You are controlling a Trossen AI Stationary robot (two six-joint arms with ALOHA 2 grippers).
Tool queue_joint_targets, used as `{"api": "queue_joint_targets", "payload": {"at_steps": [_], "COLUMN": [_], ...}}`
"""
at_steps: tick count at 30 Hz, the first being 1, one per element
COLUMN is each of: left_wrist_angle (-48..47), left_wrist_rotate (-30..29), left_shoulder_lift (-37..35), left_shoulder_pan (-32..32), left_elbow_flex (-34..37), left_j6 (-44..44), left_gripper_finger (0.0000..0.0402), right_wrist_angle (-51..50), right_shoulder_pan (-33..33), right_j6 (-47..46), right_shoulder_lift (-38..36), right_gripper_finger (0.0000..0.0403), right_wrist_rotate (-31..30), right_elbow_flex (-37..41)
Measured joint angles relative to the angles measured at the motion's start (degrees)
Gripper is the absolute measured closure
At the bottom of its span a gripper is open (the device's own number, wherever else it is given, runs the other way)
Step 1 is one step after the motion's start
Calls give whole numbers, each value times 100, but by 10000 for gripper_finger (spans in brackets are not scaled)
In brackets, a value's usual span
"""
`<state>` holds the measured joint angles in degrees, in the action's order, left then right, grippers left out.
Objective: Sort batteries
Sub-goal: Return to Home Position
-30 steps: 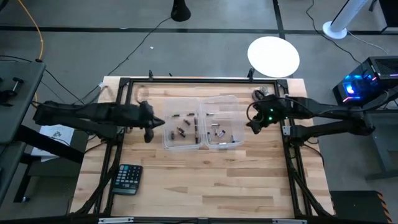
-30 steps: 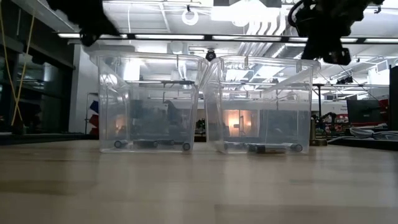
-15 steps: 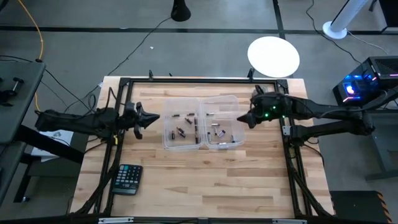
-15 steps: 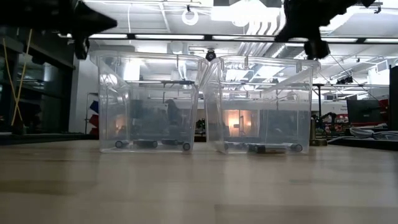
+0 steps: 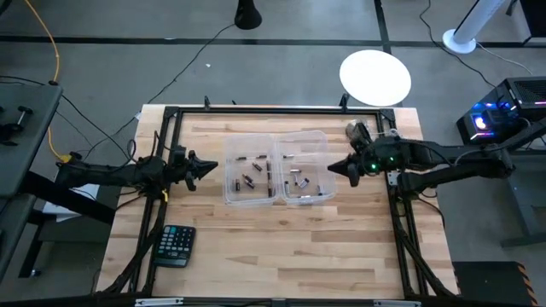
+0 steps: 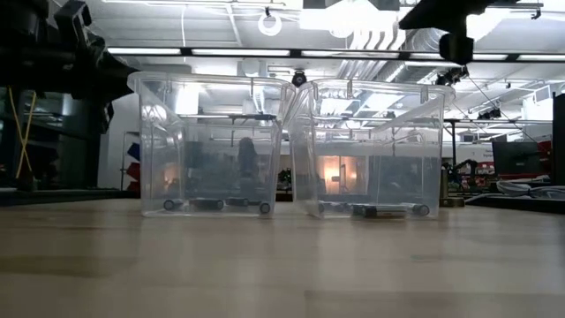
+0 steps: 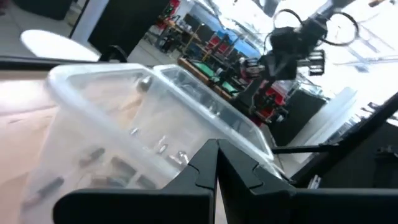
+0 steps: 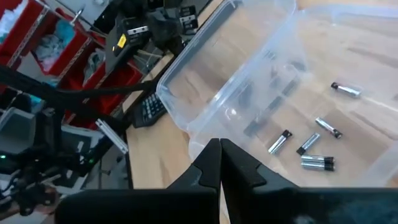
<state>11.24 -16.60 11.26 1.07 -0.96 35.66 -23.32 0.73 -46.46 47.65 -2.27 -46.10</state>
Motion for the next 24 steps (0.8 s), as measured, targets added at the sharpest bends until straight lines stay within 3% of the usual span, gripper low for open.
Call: {"api": "queue_joint_targets", "payload": {"at_steps": [3,6,12,14,17,24], "left_wrist_angle": [-70,-57,-74,-100,-102,-107], "left_wrist_rotate": [-130,-230,-133,-54,-50,-48], "left_shoulder_lift": [-88,-89,-89,-84,-82,-82], "left_shoulder_pan": [-46,-75,-75,-75,-73,-73], "left_elbow_flex": [35,36,35,34,34,35], "left_j6": [162,302,670,644,467,279], "left_gripper_finger": [402,402,402,402,402,402], "right_wrist_angle": [247,1286,5782,6832,7417,7471], "right_shoulder_pan": [353,509,-54,-323,-644,-949], "right_j6": [2,-2,653,1013,1600,2111], "right_shoulder_lift": [-278,-525,-335,-149,24,69], "right_gripper_finger": [403,403,403,403,403,403], "right_wrist_rotate": [-556,-859,-509,-356,-96,886], "right_elbow_flex": [373,1178,3098,3480,3861,4274]}}
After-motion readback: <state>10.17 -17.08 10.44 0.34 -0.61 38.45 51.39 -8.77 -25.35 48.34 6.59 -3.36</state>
